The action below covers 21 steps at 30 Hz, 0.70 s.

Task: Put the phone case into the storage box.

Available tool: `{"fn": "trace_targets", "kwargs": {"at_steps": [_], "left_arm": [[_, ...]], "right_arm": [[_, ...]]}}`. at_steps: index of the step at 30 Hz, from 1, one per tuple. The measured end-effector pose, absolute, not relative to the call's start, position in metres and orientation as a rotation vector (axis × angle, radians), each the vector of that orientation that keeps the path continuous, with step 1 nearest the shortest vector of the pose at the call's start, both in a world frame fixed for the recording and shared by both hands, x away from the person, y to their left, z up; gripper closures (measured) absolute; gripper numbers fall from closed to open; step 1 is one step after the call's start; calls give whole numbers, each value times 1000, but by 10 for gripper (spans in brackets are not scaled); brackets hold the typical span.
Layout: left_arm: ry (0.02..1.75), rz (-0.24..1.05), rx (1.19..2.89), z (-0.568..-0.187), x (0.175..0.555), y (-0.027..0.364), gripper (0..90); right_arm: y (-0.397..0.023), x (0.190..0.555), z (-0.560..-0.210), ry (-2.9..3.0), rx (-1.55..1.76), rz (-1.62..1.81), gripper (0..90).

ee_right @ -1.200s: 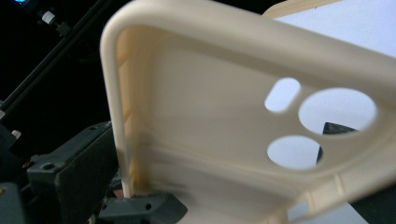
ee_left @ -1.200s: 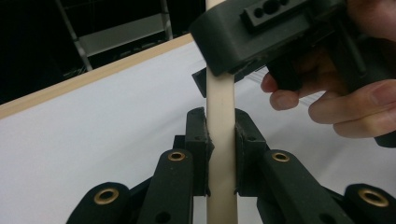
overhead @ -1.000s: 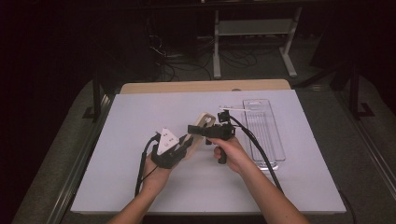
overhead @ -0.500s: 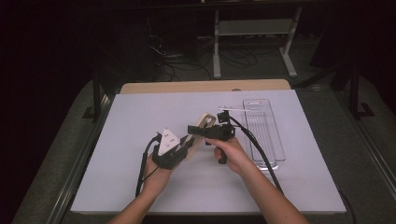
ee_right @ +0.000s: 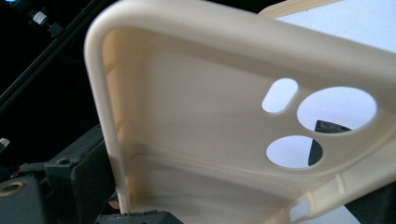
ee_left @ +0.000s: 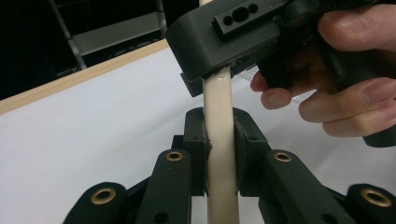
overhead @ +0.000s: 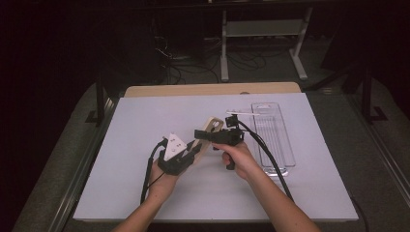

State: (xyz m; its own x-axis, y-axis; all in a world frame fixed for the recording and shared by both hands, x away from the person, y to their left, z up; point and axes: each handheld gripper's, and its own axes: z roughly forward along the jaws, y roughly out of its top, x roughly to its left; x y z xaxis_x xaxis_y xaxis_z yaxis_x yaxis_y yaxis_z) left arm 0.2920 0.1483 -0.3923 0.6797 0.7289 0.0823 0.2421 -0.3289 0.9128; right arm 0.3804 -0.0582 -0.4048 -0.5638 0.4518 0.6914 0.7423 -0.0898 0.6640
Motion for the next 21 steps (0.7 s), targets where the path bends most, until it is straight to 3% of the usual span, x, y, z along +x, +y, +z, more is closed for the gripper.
{"fn": "trace_targets", "kwargs": {"at_steps": [8, 16, 21], "left_arm": [[762, 597, 1882, -392, 292, 147, 724], [771, 556, 1943, -395, 295, 147, 499], [769, 515, 1967, -396, 298, 148, 406]], "right_arm": [[-58, 379, -404, -1943, -1325, -1712, 61], [-59, 379, -405, -1959, -1333, -1711, 67], [-59, 379, -406, -1969, -1341, -1704, 69]]}}
